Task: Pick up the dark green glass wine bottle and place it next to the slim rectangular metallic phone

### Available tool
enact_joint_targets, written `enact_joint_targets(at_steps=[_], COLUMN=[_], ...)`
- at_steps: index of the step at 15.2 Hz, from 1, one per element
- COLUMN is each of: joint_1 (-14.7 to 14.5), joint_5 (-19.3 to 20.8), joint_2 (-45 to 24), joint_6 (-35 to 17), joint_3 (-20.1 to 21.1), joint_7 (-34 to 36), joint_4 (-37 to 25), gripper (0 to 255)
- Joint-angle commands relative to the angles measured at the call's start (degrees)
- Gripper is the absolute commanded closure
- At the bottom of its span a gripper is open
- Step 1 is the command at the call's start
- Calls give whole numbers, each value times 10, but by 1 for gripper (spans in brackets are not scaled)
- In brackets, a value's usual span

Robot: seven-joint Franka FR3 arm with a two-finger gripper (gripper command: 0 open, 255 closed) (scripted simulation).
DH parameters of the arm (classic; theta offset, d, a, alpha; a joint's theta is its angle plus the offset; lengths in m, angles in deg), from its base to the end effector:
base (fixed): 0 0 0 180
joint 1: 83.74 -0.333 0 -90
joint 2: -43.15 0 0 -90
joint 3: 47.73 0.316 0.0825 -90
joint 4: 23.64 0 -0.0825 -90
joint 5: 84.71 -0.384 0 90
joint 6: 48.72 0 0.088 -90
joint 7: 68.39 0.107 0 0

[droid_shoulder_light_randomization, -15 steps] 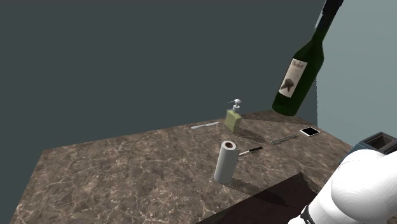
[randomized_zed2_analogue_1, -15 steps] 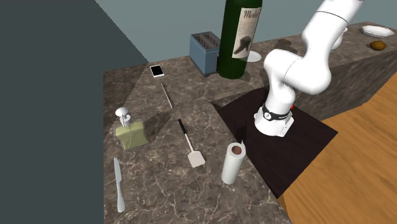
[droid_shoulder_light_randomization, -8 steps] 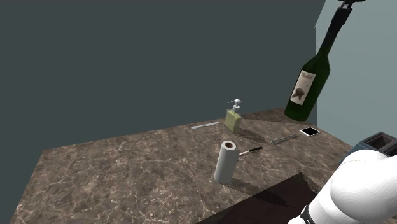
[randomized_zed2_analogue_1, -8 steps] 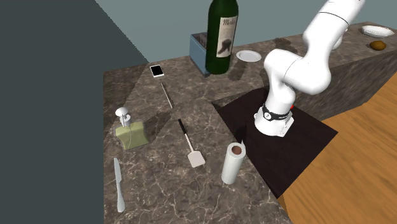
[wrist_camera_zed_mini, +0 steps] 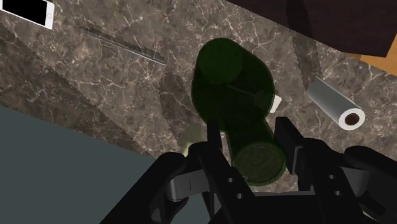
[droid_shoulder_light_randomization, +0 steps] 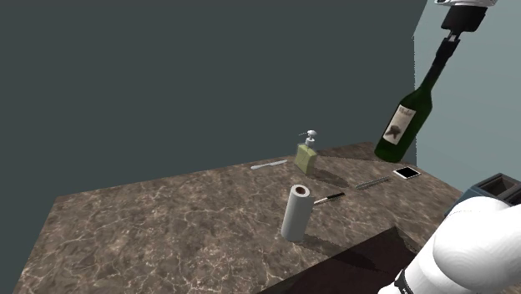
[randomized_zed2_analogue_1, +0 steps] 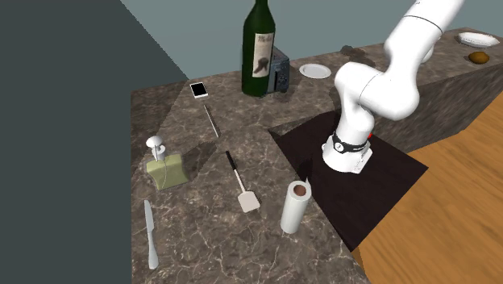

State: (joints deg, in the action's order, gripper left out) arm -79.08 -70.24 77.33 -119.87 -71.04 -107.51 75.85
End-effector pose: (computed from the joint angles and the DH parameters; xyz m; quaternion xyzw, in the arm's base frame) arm 0.2379 -0.2486 0.7521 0.9963 0.0817 0.0189 0.0190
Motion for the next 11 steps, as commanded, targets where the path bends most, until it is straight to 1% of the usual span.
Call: enact_joint_targets(at_steps=[1, 6, 11], joint_1=[1, 1, -8], joint_5=[10, 26, 28], joint_2=[-4, -30, -74], joint_6=[-18, -70, -124], joint_3=[-26, -97, -178], joint_7=[-26, -87, -151], joint_4=[7, 18, 13], gripper=[255, 255, 255])
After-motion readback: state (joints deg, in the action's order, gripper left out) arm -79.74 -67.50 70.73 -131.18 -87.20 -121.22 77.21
